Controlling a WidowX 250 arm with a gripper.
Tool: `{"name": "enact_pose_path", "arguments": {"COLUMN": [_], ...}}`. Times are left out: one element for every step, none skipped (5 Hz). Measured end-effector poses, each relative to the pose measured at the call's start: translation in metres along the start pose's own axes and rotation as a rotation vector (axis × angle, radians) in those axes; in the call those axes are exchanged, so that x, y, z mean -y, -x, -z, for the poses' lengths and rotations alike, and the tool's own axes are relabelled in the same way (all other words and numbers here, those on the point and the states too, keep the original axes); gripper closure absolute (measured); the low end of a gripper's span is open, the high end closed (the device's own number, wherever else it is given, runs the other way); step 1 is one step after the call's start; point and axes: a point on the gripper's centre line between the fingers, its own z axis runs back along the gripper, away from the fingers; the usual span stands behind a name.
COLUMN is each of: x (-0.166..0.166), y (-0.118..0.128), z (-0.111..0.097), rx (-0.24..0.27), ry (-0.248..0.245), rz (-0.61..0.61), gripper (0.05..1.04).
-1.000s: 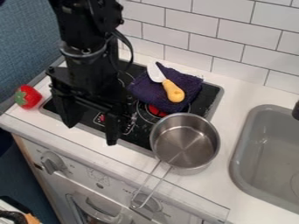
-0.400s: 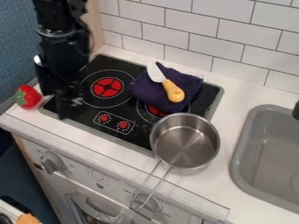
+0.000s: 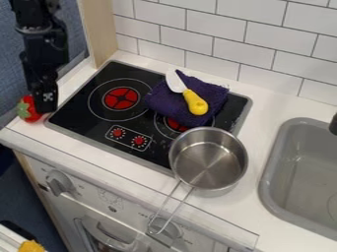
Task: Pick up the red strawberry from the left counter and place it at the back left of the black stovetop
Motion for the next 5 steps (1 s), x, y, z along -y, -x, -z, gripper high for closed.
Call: {"name": "enact_pose_path", "arguments": {"x": [-0.021, -0.026, -0.036, -0.040, -0.047], "y": [0.004, 0.005, 0.013, 0.020, 0.020], "z": [0.000, 0.011, 0.013, 0.022, 0.029], "rx": [0.027, 0.012, -0.004, -0.047, -0.024], "ry": [-0.015, -0.015, -0.061, -0.076, -0.052], "rz": [-0.013, -0.017, -0.066, -0.157, -0.211], "gripper": [0.082, 0.082, 0.082, 0.082, 0.082]}}
